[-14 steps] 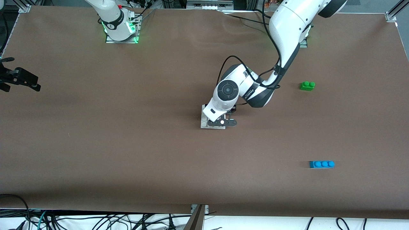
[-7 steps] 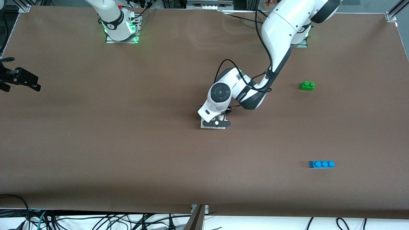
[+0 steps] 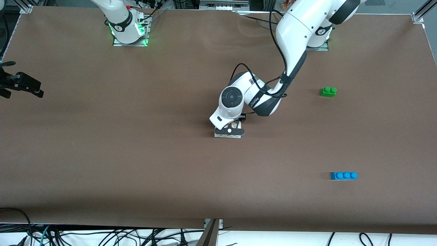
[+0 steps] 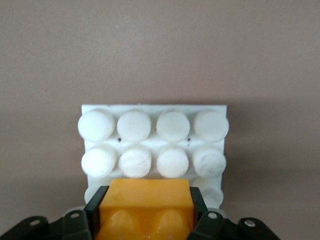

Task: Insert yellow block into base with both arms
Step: 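Lower the yellow block onto the base plate studs and press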

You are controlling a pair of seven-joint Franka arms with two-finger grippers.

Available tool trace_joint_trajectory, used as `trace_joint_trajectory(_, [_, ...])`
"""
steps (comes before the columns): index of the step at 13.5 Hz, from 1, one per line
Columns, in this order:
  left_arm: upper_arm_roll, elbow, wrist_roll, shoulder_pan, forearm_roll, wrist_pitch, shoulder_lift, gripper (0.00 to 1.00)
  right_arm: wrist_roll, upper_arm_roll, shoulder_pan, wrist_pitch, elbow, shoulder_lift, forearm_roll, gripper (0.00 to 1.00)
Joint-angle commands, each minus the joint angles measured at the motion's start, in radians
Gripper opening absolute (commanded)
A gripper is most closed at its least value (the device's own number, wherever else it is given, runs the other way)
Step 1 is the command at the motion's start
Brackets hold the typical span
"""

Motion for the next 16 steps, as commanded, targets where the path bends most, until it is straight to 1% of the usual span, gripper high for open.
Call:
trace_joint_trajectory(1, [0.007, 0.03, -0.028, -0.013, 0.035, 0.012, 0.018, 0.47, -0.012, 0.004, -0.004, -0.003, -0.006, -0.013, 0.011, 1.0])
trace_joint_trajectory(4, [0.007, 0.023, -0.046, -0.013, 0.065, 0.012, 0.018, 0.47, -0.013, 0.004, -0.004, -0.003, -0.006, -0.013, 0.011, 1.0])
trace_joint_trajectory(16, [0.005, 0.0, -0.06, -0.025, 0.067, -0.003, 0.012, 0.47, -0.013, 0.003, -0.005, -0.003, -0.006, -0.013, 0.011, 1.0])
